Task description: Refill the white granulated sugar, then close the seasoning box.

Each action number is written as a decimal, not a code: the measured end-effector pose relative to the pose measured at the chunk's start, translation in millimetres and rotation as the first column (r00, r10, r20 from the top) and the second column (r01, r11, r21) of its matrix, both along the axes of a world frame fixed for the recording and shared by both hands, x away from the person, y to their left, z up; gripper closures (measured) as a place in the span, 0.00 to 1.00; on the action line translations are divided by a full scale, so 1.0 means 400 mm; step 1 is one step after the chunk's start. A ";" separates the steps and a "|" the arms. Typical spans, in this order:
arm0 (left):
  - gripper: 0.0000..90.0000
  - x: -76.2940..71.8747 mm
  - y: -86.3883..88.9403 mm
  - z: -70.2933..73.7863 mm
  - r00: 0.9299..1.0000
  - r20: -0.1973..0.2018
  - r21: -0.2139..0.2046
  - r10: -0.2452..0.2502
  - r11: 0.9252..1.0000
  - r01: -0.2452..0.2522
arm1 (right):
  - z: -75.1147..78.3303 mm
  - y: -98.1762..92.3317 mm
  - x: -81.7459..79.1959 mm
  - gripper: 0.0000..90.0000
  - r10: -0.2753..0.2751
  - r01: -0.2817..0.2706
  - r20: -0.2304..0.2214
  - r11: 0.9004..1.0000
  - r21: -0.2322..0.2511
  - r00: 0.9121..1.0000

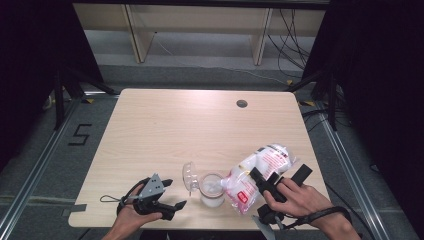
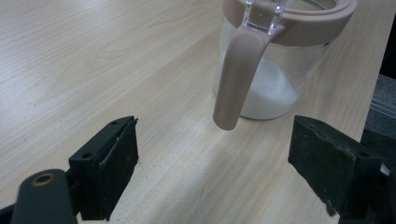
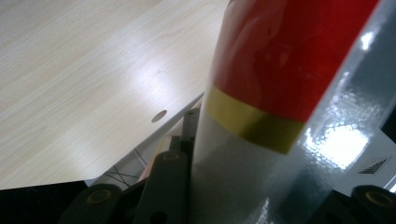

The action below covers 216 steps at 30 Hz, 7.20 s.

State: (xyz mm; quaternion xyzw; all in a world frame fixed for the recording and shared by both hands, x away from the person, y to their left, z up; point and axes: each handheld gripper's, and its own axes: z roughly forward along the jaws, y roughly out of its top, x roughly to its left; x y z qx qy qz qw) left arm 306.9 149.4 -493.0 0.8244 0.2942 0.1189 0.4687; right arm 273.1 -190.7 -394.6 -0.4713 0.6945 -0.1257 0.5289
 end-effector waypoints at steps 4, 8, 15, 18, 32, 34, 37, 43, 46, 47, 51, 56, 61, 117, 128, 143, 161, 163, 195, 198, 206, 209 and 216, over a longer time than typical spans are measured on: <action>0.17 -0.001 0.000 0.000 1.000 -0.002 -0.003 0.002 1.000 -0.002 | 0.000 0.001 -0.002 0.85 0.007 -0.007 0.001 1.000 0.006 1.000; 0.17 -0.003 0.000 0.002 1.000 0.007 0.006 0.011 1.000 -0.011 | -0.001 0.001 -0.002 0.85 0.005 -0.005 -0.003 1.000 0.012 1.000; 0.17 -0.002 0.000 0.001 1.000 0.011 0.004 0.013 1.000 -0.013 | -0.003 0.000 0.000 0.85 0.002 -0.002 -0.007 1.000 0.007 1.000; 0.17 -0.003 -0.001 -0.001 1.000 0.011 -0.009 0.017 1.000 -0.017 | -0.001 -0.002 0.000 0.85 -0.004 0.004 -0.007 1.000 0.009 1.000; 0.17 -0.003 -0.001 0.001 1.000 0.004 -0.011 0.007 1.000 -0.007 | -0.005 -0.015 -0.001 0.85 0.007 -0.005 -0.033 0.999 0.053 0.999; 0.17 -0.003 0.000 0.000 1.000 0.010 -0.009 0.014 1.000 -0.014 | -0.005 -0.016 -0.001 0.85 0.004 -0.003 -0.027 0.999 0.045 1.000; 0.17 -0.004 -0.001 0.002 1.000 0.005 -0.008 0.018 1.000 -0.018 | -0.004 -0.022 0.000 0.85 0.004 -0.001 -0.035 0.997 0.071 0.999; 0.17 -0.002 0.000 0.001 1.000 0.011 -0.006 0.013 1.000 -0.013 | -0.025 -0.042 0.006 0.85 -0.023 0.047 -0.106 0.973 0.227 0.994; 0.17 -0.003 -0.002 0.001 1.000 0.007 -0.015 0.018 1.000 -0.017 | -0.026 -0.042 0.015 0.85 0.014 0.011 -0.111 0.974 0.224 0.994; 0.17 -0.002 -0.002 0.000 1.000 0.005 -0.019 0.012 1.000 -0.012 | -0.029 -0.057 0.009 0.85 -0.034 0.063 -0.109 0.959 0.276 0.993; 0.17 -0.001 0.002 0.002 1.000 0.009 0.013 0.013 1.000 -0.013 | -0.048 -0.062 0.002 0.85 -0.067 0.116 -0.146 0.923 0.366 0.987; 0.17 -0.002 0.000 0.000 1.000 0.010 -0.005 0.012 1.000 -0.012 | -0.055 -0.058 -0.003 0.85 -0.067 0.116 -0.149 0.930 0.349 0.987; 0.17 -0.003 -0.002 0.000 1.000 0.008 -0.016 0.016 1.000 -0.015 | -0.034 -0.046 -0.006 0.85 -0.058 0.083 -0.104 0.964 0.252 0.993; 0.17 -0.003 -0.002 0.001 1.000 0.012 -0.006 0.009 1.000 -0.009 | -0.123 -0.124 0.144 0.86 -0.071 0.540 -0.577 0.461 0.705 0.814; 0.17 -0.003 -0.003 0.001 1.000 0.017 -0.020 0.009 1.000 -0.009 | -0.139 -0.122 0.174 0.87 0.029 0.604 -0.648 0.331 0.725 0.761; 0.17 -0.004 -0.001 0.003 1.000 0.014 -0.015 0.010 1.000 -0.009 | -0.158 -0.175 0.176 0.87 0.091 0.717 -0.718 0.049 0.695 0.690; 0.17 -0.004 -0.001 0.003 1.000 0.014 -0.016 0.013 1.000 -0.013 | -0.175 -0.214 0.151 0.79 0.124 0.733 -0.723 -0.089 0.674 0.680; 0.17 -0.003 0.000 0.003 1.000 0.020 -0.014 0.010 1.000 -0.009 | -0.174 -0.216 0.150 0.76 0.121 0.730 -0.720 -0.094 0.678 0.684; 0.17 -0.002 0.002 0.008 1.000 0.009 -0.023 0.025 0.999 -0.024 | -0.165 -0.246 0.021 0.38 0.207 0.766 -0.759 -0.377 0.521 0.618; 0.17 -0.002 0.001 0.007 1.000 0.008 -0.020 0.023 1.000 -0.023 | -0.169 -0.250 0.011 0.35 0.225 0.776 -0.765 -0.388 0.497 0.603; 0.17 -0.002 0.002 0.007 1.000 0.012 -0.015 0.024 1.000 -0.024 | -0.179 -0.251 -0.011 0.27 0.231 0.790 -0.786 -0.409 0.456 0.573; 0.17 -0.003 -0.002 0.006 1.000 0.006 -0.035 0.026 0.999 -0.026 | -0.182 -0.247 -0.020 0.26 0.230 0.803 -0.803 -0.413 0.431 0.550; 0.17 0.001 0.005 0.009 1.000 0.025 0.003 0.013 1.000 -0.013 | -0.184 -0.245 -0.040 0.26 0.222 0.813 -0.825 -0.426 0.398 0.520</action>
